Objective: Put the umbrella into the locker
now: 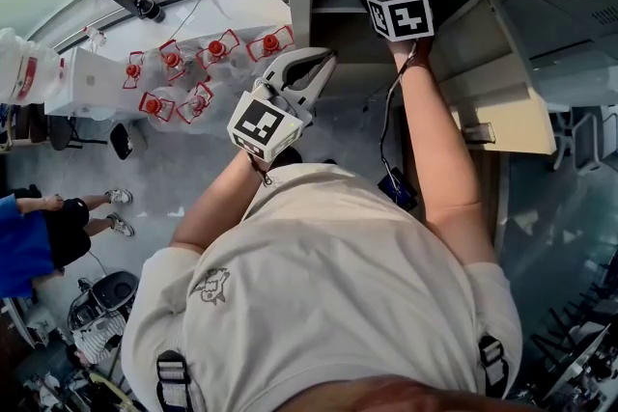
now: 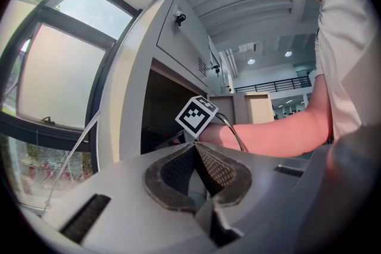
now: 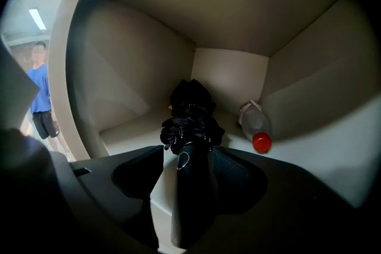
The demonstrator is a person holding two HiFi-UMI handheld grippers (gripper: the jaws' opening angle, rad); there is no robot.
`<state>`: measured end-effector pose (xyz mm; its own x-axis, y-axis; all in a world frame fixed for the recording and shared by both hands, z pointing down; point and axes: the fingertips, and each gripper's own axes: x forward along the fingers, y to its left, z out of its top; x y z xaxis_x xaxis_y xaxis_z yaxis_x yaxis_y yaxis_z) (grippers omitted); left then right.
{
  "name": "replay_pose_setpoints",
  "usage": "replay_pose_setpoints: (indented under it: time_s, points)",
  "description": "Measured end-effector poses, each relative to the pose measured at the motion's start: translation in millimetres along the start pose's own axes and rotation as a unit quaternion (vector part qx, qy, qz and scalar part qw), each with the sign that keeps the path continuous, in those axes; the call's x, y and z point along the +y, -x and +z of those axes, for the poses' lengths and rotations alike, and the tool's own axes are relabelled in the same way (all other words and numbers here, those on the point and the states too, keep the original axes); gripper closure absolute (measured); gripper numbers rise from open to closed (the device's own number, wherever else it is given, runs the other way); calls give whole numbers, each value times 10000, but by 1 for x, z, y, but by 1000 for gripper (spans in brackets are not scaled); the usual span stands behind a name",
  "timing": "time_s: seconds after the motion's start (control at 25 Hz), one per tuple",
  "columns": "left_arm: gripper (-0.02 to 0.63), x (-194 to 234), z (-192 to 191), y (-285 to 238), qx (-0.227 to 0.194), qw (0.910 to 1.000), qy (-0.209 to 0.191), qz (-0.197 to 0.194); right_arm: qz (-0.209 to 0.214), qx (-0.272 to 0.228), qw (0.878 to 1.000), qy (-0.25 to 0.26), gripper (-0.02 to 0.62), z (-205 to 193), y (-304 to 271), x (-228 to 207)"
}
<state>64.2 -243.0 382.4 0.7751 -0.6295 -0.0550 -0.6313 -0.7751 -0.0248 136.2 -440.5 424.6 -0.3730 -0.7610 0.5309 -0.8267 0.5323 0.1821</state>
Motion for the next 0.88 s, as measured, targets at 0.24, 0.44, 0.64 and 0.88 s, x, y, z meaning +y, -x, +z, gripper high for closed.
replay_pose_setpoints:
  time_s: [0.24, 0.44, 0.64, 0.88]
  points:
    - [594, -6, 6, 1, -20, 10000, -30, 9, -36, -386, 9992, -26, 337, 10, 26, 3]
    - [594, -16, 10, -1, -73, 9999, -100, -45, 24, -724, 9973, -72, 337, 11, 52, 10]
    - [594, -20, 13, -1, -49, 9999, -96, -53, -9, -1007, 9947, -190, 339, 3, 79, 19]
    - [594, -24, 18, 0, -85, 9998, -194, -41, -21, -1378, 9900, -296, 339, -9, 115, 39]
